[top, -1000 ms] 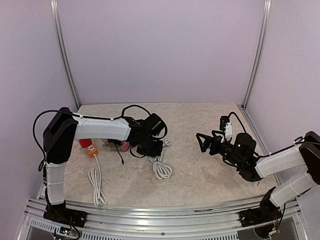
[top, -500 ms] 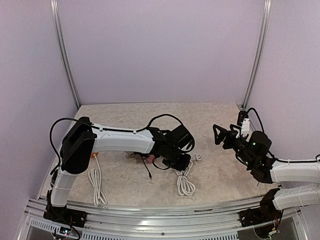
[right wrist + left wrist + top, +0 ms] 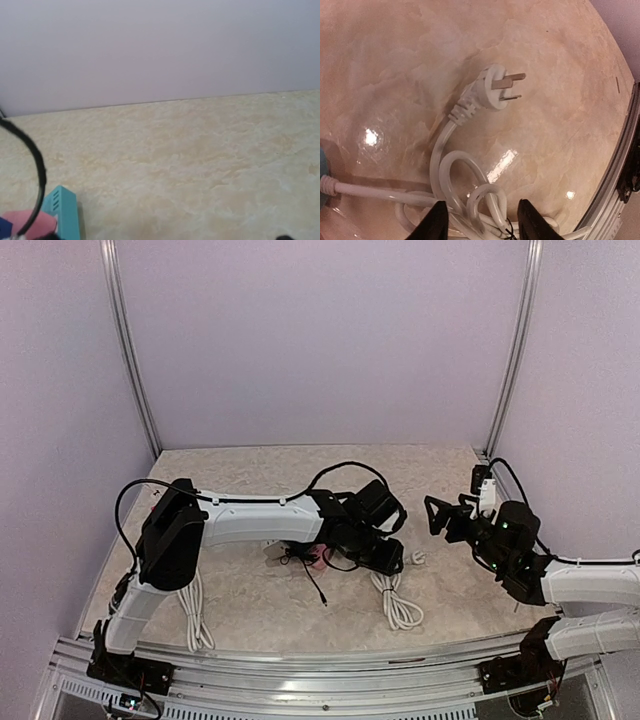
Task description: Pull the plug off the socket
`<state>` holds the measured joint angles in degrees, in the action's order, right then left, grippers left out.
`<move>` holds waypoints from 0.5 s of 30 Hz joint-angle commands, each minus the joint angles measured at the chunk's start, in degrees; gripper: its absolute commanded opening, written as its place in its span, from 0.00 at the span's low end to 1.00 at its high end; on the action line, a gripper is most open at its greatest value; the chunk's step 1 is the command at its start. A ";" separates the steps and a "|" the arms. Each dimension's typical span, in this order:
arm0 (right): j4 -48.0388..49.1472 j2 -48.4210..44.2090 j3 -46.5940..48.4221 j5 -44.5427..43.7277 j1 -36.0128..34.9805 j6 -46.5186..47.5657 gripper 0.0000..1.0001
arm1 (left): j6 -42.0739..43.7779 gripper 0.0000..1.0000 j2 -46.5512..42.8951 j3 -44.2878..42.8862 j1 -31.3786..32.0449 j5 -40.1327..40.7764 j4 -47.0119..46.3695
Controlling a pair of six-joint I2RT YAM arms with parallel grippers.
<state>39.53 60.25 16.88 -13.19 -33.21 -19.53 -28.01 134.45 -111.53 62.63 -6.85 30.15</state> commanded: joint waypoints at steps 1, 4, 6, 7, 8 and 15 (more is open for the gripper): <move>-3.37 -0.94 1.92 0.69 0.60 1.30 1.00 | 1.39 0.59 -2.93 0.36 -1.63 -1.21 -2.81; -4.44 -1.06 2.83 1.08 0.59 1.78 1.00 | 2.26 0.70 -6.68 3.03 -2.67 -0.51 -3.49; -4.99 -0.55 3.50 2.06 0.60 2.03 1.00 | 2.87 0.81 -9.78 7.19 -3.38 -0.06 -4.83; -5.18 -0.11 3.77 2.50 0.60 2.02 1.00 | 3.06 0.86 -12.71 9.68 -3.70 0.04 -6.03; -5.12 0.37 3.91 3.34 0.60 1.97 1.00 | 3.27 0.92 -15.18 12.33 -4.02 0.11 -7.40; 1.17 5.59 3.79 11.02 0.36 0.60 1.00 | 4.30 0.99 -29.94 24.13 -5.97 5.03 -9.87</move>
<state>37.98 62.85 19.62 -6.79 -33.15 -18.15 -25.21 111.09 -90.83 57.12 -5.80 22.50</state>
